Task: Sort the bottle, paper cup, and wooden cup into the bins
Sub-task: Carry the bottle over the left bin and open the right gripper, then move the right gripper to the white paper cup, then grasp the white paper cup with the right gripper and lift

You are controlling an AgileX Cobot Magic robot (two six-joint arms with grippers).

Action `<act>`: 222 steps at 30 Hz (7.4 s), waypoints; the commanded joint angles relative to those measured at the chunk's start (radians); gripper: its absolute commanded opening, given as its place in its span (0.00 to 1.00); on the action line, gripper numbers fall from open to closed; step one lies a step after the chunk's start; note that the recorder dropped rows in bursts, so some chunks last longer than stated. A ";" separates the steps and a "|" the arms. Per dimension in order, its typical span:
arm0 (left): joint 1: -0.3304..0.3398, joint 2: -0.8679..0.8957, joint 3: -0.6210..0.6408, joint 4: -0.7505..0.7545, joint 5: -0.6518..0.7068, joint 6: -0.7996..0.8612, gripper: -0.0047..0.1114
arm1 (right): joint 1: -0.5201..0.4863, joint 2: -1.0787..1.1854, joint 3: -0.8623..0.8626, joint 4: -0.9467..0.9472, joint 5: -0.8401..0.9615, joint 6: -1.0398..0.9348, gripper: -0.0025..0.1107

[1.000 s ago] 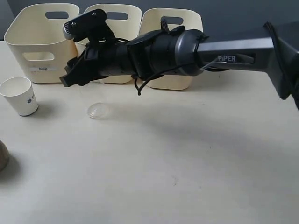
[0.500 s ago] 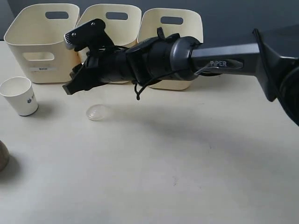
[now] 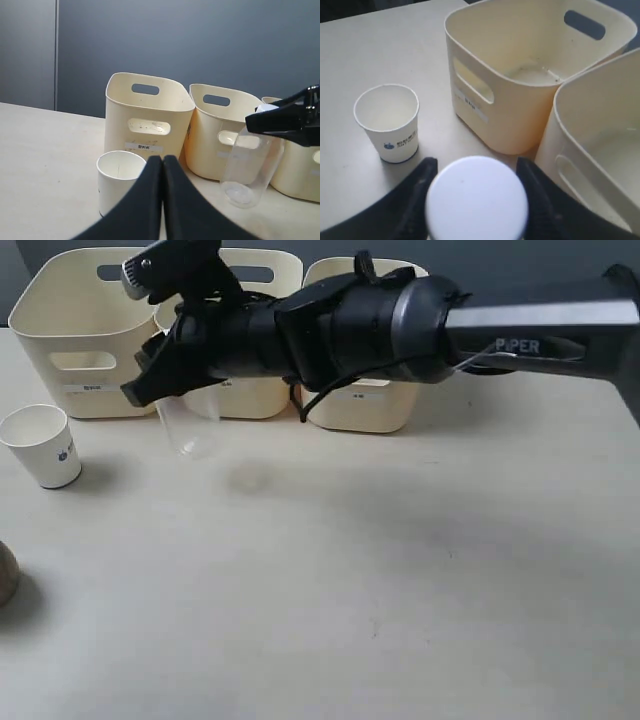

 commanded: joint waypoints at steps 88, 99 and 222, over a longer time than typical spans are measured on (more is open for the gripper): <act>-0.006 -0.007 0.000 -0.095 0.063 0.022 0.04 | -0.046 0.568 -1.096 -0.282 0.206 0.196 0.56; -0.006 -0.007 0.000 -0.019 0.018 0.024 0.04 | -0.047 0.392 -1.096 -0.835 0.842 0.625 0.42; -0.006 -0.007 0.000 0.230 -0.276 0.041 0.04 | 0.123 0.730 -1.094 -1.038 0.514 0.175 0.54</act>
